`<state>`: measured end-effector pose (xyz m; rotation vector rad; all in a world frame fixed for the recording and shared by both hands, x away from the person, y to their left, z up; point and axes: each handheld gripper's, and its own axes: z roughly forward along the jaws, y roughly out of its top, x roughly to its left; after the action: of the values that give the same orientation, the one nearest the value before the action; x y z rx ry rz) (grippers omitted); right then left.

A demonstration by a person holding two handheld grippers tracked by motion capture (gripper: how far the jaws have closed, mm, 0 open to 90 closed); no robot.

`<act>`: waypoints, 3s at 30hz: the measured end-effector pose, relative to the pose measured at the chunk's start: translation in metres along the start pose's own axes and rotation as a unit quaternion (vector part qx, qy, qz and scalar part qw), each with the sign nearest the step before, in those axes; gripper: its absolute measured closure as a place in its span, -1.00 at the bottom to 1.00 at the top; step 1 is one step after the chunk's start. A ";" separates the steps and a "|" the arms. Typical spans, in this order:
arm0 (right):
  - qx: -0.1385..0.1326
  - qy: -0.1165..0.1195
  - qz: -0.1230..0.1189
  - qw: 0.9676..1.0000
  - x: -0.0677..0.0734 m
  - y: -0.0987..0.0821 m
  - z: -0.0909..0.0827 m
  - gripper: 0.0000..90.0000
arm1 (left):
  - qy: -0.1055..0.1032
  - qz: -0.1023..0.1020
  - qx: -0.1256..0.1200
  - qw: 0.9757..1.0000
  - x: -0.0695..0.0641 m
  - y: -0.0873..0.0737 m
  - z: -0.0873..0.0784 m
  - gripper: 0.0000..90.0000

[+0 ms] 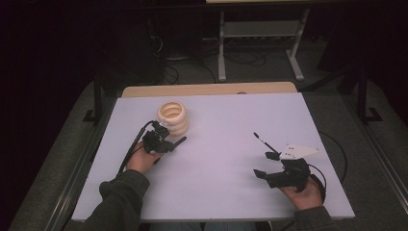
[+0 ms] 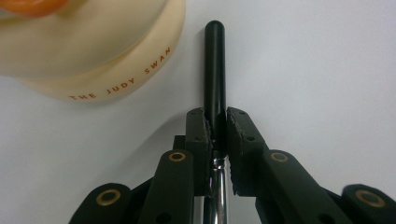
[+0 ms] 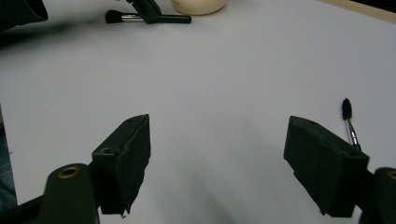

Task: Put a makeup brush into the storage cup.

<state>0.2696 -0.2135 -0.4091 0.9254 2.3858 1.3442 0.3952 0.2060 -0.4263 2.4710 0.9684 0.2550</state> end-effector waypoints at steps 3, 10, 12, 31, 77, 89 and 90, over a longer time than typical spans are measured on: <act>0.001 0.000 0.001 1.000 0.000 0.000 0.000 -0.51 | 0.001 0.005 0.003 1.000 0.001 -0.001 -0.003 0.77; -0.001 -0.001 -0.002 1.000 0.002 0.001 0.001 -0.51 | 0.000 0.008 0.000 1.000 0.000 -0.001 -0.012 0.77; 0.000 -0.001 -0.001 1.000 0.002 0.000 0.001 -0.51 | -0.001 0.009 0.001 1.000 0.001 -0.002 -0.014 0.77; 0.011 0.028 -0.024 0.999 0.018 0.018 0.010 -0.55 | -0.057 0.044 -0.031 0.997 -0.024 -0.008 -0.052 0.77; 0.157 0.190 -0.193 0.950 0.067 0.115 0.082 -0.18 | -0.180 0.226 -0.056 0.956 -0.122 0.009 -0.077 0.77; 0.186 0.238 -0.216 0.928 0.074 0.105 0.087 0.36 | -0.194 0.257 -0.047 0.946 -0.135 0.013 -0.072 0.77; 0.192 0.239 -0.218 0.927 0.075 0.104 0.088 0.38 | -0.195 0.260 -0.046 0.945 -0.136 0.014 -0.072 0.77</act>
<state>0.2979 -0.0676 -0.3638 0.0949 3.0514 1.0272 0.2794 0.1305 -0.3571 2.5117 0.1290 -0.0272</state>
